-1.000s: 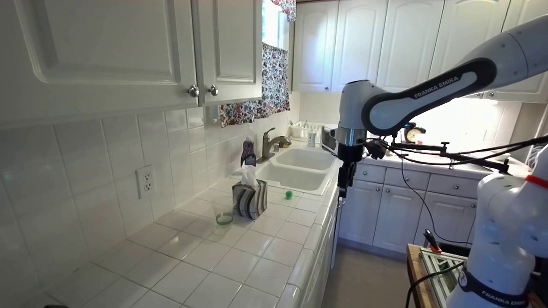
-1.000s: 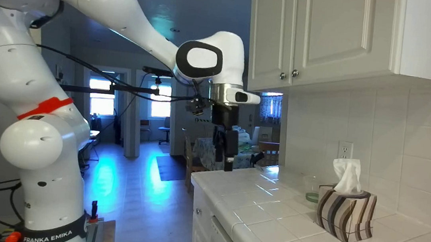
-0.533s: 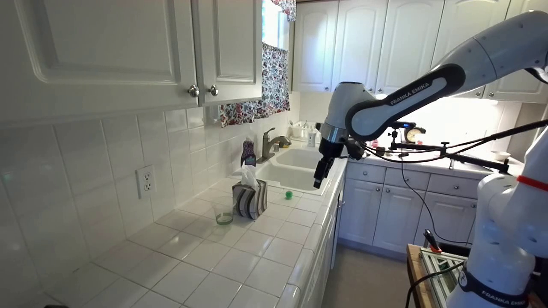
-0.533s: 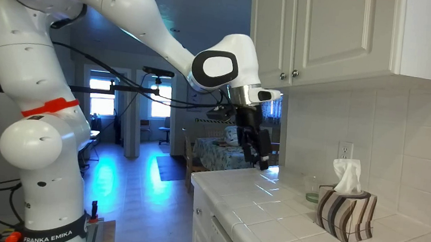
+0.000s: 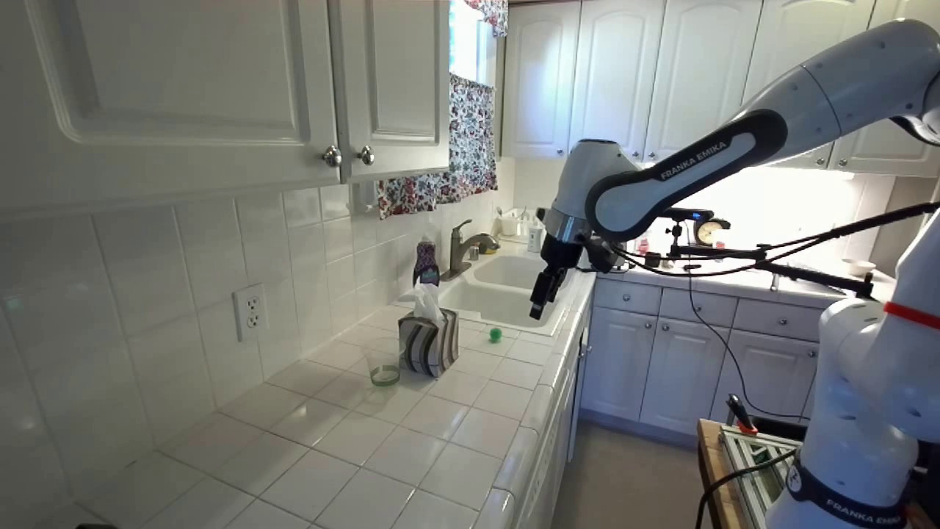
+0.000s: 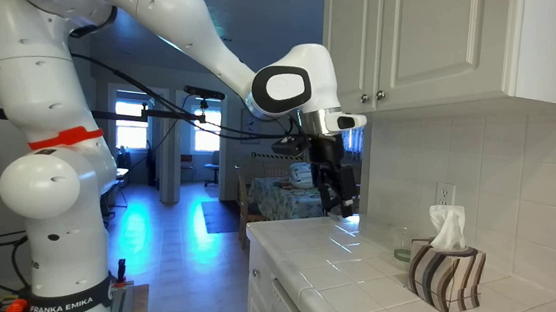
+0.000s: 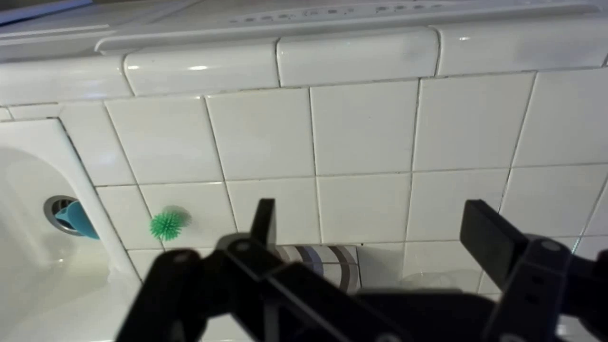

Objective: Pull out a tissue from the box and use it to wipe the counter

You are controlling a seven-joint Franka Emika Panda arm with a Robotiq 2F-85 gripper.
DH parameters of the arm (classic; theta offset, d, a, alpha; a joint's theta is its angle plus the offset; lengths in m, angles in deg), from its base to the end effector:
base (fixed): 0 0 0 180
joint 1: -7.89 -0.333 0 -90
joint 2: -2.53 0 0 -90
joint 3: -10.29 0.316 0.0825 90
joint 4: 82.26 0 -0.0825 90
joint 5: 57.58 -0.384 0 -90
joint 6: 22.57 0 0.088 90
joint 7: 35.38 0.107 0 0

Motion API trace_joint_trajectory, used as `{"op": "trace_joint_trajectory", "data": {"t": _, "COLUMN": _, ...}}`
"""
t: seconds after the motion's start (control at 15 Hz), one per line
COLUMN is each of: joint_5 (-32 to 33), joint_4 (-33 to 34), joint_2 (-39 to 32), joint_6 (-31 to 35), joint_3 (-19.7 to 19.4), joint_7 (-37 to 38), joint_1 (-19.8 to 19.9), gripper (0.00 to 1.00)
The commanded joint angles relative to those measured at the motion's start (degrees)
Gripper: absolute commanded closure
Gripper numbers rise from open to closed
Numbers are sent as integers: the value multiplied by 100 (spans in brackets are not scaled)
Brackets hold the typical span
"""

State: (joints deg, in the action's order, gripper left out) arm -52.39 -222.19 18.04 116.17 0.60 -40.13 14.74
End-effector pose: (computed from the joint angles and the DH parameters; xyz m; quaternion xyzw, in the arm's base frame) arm 0.4505 -0.1357 0.4268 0.9897 -0.0717 0.1192 0.0337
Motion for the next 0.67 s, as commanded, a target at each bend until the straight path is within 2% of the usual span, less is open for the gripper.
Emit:
{"op": "trace_joint_trajectory", "data": {"t": 0.0, "joint_5": -103, "joint_4": 560, "joint_2": -647, "joint_6": 383, "joint_3": -10, "joint_7": -115, "joint_1": 27, "gripper": 0}}
{"op": "trace_joint_trajectory", "data": {"t": 0.4, "joint_5": -106, "joint_4": 1248, "joint_2": -1449, "joint_6": 788, "joint_3": 31, "joint_7": -190, "joint_1": 28, "gripper": 0}}
{"op": "trace_joint_trajectory", "data": {"t": 0.6, "joint_5": -327, "joint_4": 1591, "joint_2": -1779, "joint_6": 874, "joint_3": 51, "joint_7": -306, "joint_1": 31, "gripper": 0}}
